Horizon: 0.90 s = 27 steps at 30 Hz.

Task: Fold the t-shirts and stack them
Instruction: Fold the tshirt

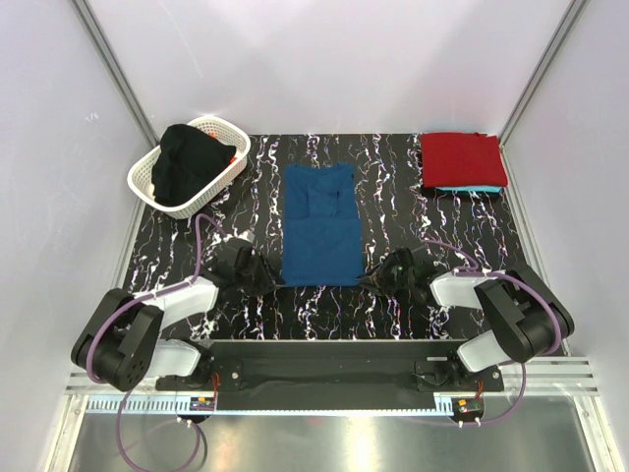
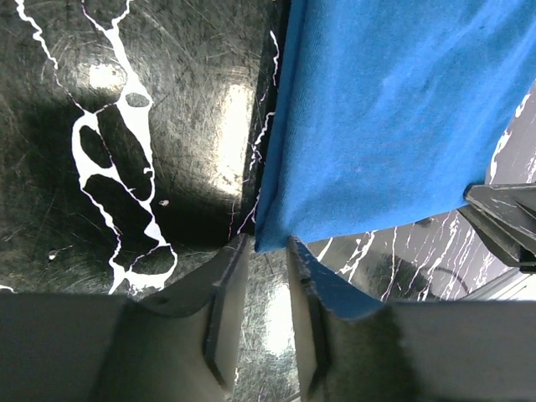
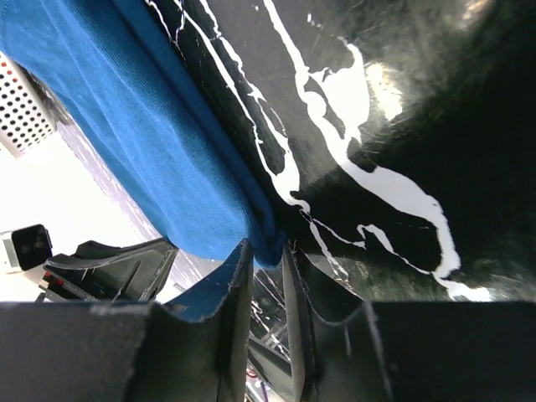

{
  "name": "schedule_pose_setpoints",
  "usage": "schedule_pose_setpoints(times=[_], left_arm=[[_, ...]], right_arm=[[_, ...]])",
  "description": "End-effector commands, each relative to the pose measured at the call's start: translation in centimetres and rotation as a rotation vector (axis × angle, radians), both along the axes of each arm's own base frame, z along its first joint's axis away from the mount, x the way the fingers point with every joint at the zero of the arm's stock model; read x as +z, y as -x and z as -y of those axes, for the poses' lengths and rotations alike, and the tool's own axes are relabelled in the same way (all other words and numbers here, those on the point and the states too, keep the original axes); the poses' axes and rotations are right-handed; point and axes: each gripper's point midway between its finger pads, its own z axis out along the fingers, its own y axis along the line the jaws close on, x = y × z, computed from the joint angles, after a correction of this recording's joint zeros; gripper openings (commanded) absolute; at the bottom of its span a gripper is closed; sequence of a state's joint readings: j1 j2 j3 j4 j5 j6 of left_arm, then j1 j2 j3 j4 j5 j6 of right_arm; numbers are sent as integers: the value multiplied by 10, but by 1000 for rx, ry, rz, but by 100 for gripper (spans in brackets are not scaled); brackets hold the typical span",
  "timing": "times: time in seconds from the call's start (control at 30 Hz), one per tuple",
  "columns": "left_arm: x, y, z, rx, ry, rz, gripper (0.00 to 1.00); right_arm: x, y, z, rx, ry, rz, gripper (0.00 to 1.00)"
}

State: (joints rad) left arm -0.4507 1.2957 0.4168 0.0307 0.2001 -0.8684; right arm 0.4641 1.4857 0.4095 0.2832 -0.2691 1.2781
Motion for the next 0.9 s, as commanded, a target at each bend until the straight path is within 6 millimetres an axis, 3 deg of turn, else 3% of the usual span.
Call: schedule_pose_setpoints(times=[0.0,0.23,0.37,0.6,0.77,0.87], left_arm=[[-11,1,-7,4,-49,-8,29],[-10,-1,-9,11,-62,1,26],[-6,-1,-7,15,-36,26,41],[-14,3,-7,12,-33,1,43],[-23,9,-7,4,-35,-28,37],[-21,10,-11,4,-62,-19,25]], right_arm=[[-12,5,15,-34,84,-6,28],[-10,3,13,-18,91,6,18],[-13,7,8,-8,75,-1,17],[-17,10,2,-1,62,-5,13],[-18,12,1,-2,62,-7,13],[-18,13,2,-4,65,-3,10]])
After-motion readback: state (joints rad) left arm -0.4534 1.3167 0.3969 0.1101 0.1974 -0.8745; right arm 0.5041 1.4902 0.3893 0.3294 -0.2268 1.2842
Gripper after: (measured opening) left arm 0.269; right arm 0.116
